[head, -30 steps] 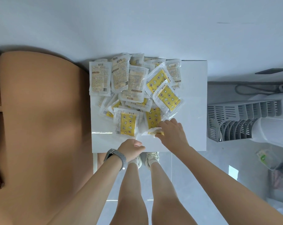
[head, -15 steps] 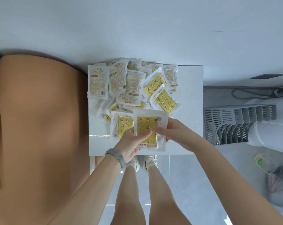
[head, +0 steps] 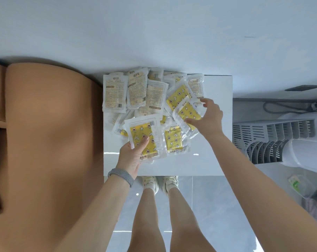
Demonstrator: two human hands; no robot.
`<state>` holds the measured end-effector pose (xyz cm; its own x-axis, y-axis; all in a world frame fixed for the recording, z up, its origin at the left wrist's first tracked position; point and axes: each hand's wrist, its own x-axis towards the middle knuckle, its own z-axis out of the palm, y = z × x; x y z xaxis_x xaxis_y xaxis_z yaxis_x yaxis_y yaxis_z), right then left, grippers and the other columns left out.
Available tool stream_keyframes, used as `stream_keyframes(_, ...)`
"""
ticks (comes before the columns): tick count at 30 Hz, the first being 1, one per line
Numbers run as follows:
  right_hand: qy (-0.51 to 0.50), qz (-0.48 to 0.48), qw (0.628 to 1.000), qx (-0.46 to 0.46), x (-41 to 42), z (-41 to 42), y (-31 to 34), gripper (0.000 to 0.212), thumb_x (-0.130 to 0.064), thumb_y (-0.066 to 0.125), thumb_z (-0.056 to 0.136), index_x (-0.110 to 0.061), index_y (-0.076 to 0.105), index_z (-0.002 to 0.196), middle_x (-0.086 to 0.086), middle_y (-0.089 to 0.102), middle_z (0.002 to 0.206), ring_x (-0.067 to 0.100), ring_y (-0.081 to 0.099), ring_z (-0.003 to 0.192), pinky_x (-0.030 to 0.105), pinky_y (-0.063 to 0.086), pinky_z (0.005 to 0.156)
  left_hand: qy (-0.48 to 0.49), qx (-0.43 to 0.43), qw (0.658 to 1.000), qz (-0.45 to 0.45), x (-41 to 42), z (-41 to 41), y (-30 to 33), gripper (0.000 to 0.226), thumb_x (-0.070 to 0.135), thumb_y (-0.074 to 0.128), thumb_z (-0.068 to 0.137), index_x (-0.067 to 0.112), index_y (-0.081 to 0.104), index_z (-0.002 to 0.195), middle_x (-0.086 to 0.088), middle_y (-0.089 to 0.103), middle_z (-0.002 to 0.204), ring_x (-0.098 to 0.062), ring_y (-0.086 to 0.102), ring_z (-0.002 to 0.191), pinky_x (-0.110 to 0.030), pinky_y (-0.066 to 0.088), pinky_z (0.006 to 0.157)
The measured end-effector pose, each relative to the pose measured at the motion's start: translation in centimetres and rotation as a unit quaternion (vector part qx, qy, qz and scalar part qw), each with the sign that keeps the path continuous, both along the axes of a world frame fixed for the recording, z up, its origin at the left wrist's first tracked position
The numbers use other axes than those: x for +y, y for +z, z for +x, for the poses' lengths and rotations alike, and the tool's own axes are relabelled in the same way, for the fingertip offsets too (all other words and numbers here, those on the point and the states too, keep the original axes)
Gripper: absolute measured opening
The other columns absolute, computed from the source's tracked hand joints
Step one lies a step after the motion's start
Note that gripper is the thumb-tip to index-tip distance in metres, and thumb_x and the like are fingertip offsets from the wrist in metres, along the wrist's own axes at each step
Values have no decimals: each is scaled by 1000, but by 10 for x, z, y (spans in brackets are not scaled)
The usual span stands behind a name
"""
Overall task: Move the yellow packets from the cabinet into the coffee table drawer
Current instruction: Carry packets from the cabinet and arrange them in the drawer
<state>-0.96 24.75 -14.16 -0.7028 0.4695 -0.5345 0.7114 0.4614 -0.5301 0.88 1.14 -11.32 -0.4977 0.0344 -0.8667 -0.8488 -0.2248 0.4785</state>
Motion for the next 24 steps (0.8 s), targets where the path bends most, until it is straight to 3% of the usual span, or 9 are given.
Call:
stream_keyframes(3,54,47,997,-37,-3,-3,-12,92,-32,88,67,-24,35,142,5,49,131,27,38,125,31,31,94,19,-9,1000,-12,-5,0,2,14,11,67,87,14,67,100,-4,74,98,-21,70,91,-28,58,61)
stream_keyframes(6,60,85,991,-80,-6,-3,-17,88,-39,85,69,-25,36,141,2,53,130,28,40,124,42,34,98,23,-7,1000,-15,-9,0,1,13,11,66,88,14,66,101,-3,74,95,-18,72,85,-27,58,60)
stream_keyframes(10,61,118,985,-112,-7,-2,-16,82,-45,83,70,-22,40,135,2,53,123,26,46,118,42,30,94,13,2,1000,-19,-15,-3,1,15,14,68,86,13,67,102,-2,76,93,-18,73,82,-26,58,60)
stream_keyframes(13,59,78,991,-94,-4,3,-12,59,-38,77,80,-14,46,124,4,47,115,23,51,96,36,35,85,8,11,1000,-19,-19,-6,3,15,14,67,87,14,66,102,-1,76,92,-16,74,81,-26,57,59)
stream_keyframes(16,54,44,997,-44,-3,10,-1,21,-24,62,94,-8,48,93,13,48,101,24,46,78,24,33,58,-2,24,1000,-20,-24,-8,4,19,13,68,86,15,65,104,-1,75,96,-17,73,84,-27,57,61)
stream_keyframes(18,17,-5,1000,-26,-6,18,11,20,-22,54,98,-5,47,90,16,52,92,28,49,78,26,38,57,-8,28,999,-16,-24,-8,4,20,12,67,86,15,64,106,-2,75,99,-20,73,89,-30,58,65)
stream_keyframes(20,-79,-114,990,-8,-14,29,26,15,-22,51,100,-7,54,104,11,63,102,28,61,92,37,51,78,-14,24,1000,-2,-21,-8,6,19,13,66,88,17,65,106,-2,74,103,-23,71,96,-35,58,73)
stream_keyframes(22,-164,-236,958,18,-29,40,42,11,-19,50,101,-17,59,107,8,68,111,27,65,104,45,53,92,-24,19,999,11,-17,-6,6,19,17,65,90,21,64,108,-1,74,107,-23,69,103,-37,57,79)
stream_keyframes(24,-197,-330,923,21,-46,47,55,14,-15,50,101,-15,62,109,12,70,113,30,67,106,46,54,93,-50,13,999,12,-11,-4,8,27,31,72,86,28,64,111,2,72,114,-21,65,112,-43,53,92)
